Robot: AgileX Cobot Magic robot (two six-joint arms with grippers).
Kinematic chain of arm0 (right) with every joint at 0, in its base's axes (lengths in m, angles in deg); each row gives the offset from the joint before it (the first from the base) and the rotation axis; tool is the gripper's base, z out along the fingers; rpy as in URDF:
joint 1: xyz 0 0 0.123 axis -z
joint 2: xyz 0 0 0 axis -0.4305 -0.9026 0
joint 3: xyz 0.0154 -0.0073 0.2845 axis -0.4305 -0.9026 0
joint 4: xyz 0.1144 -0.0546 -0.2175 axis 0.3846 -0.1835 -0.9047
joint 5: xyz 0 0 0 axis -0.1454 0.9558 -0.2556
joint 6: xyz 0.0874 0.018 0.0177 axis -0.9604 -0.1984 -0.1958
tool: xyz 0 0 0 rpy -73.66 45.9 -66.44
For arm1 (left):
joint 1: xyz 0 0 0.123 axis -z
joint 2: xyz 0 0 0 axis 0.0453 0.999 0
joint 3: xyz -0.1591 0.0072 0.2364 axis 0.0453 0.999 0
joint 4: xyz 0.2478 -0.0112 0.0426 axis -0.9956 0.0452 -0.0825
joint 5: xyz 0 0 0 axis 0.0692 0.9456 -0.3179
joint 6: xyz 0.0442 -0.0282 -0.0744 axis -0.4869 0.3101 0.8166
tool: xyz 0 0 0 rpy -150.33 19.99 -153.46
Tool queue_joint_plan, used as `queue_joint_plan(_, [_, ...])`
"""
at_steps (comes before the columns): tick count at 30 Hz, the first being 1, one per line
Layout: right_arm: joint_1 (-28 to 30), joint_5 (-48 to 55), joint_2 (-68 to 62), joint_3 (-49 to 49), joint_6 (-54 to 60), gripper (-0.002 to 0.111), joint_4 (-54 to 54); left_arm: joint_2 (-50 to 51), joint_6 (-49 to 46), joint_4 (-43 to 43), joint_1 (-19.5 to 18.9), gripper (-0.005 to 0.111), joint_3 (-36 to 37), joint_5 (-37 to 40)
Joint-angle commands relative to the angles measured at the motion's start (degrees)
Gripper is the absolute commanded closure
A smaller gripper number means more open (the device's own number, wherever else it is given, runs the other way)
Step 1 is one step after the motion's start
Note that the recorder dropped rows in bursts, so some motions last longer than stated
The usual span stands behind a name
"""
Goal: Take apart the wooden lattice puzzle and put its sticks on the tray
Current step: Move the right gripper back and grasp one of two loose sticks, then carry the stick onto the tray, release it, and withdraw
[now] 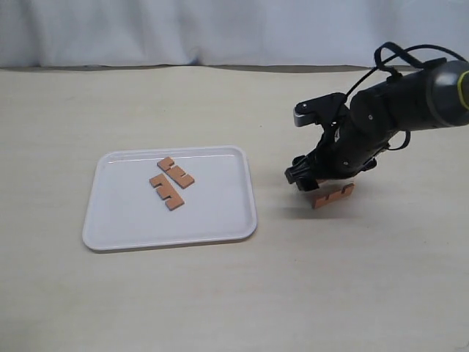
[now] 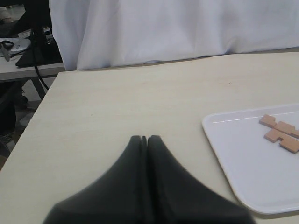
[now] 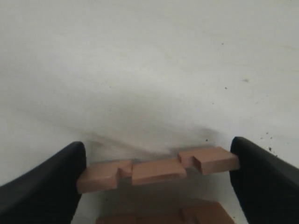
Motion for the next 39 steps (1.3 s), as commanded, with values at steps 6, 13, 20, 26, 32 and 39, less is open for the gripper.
queue_joint_plan(6, [-0.05,-0.04,8.64,0.12,-1.75,0.104,7.90,-0.10,-0.06,-0.15,0.12,0.107,0.11,-0.60])
queue_joint_plan(13, [-0.05,0.32,10.11,0.12,-1.37,0.104,13.30,-0.10,-0.06,-0.15,0.12,0.107,0.11,-0.60])
queue_joint_plan(20, [-0.05,0.22,10.11,0.12,-1.37,0.104,18.52,-0.10,-0.06,-0.15,0.12,0.107,0.11,-0.60])
queue_joint_plan(26, [-1.19,-0.84,9.58,0.12,8.40,0.104,36.55,-0.10,-0.06,-0.15,0.12,0.107,0.11,-0.60])
queue_joint_plan(32, [-13.97,-10.64,4.62,0.12,27.08,0.104,49.59,-0.10,-0.06,-0.15,0.12,0.107,0.11,-0.60])
queue_joint_plan(39, [-26.66,-25.49,0.39,0.12,49.32,0.103,48.77,-0.10,-0.06,-0.15,0.12,0.107,0.11,-0.60])
